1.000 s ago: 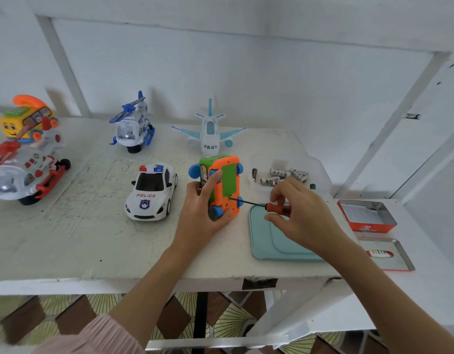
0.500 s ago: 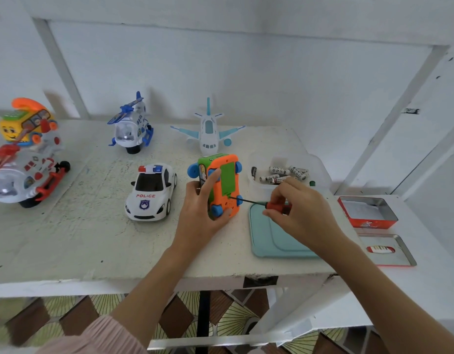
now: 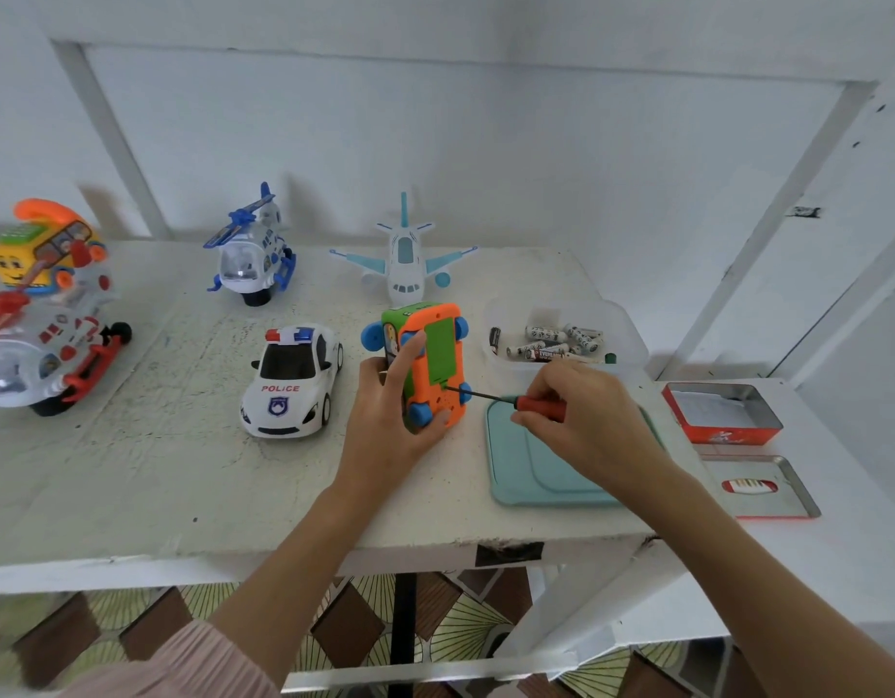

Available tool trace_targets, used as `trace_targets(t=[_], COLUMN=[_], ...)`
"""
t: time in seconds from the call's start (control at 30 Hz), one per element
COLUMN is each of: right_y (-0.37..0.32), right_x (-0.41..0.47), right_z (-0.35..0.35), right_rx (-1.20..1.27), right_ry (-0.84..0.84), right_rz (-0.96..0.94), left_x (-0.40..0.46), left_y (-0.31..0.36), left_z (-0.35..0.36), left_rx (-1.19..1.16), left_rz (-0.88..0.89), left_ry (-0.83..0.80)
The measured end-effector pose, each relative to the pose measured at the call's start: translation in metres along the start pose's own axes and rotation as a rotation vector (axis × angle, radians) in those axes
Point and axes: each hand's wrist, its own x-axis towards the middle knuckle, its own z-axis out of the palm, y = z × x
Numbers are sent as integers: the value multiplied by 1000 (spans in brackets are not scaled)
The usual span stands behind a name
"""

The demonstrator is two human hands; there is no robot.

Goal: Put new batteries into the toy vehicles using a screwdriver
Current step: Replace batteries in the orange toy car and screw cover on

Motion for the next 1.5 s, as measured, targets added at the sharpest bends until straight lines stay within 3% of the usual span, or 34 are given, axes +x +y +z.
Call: trace_targets(t=[0.17, 0.3, 0.6, 0.73, 0.93, 1.17, 1.23, 1.37, 1.5], right_y=[0, -6, -6, -8, -7, -8, -8, -5, -5], right_x=[2, 0, 1, 3, 5, 3, 2, 2, 2], right_z=[0, 0, 2, 1, 3, 3, 3, 2, -2], right_rx=[-47, 80, -204, -228, 200, 587, 513, 256, -16], right_ry=[-109, -140, 2, -158, -363, -463, -426, -172, -50], right_rz=[107, 116, -25, 83, 376, 570, 521, 259, -6], left_x=[1, 0, 1, 1, 1, 1, 1, 0, 0], left_y=[-2, -1, -1, -1, 0, 0, 0, -2, -3], left_z=[1, 0, 0, -1, 0, -1, -1, -2, -2], left_rx=[2, -5, 0, 0, -8, -62, -87, -95, -81], left_rz=[-10, -12, -15, -11, 14, -8, -14, -10, -4], left_ry=[-4, -2, 8, 12, 4, 32, 42, 43, 41])
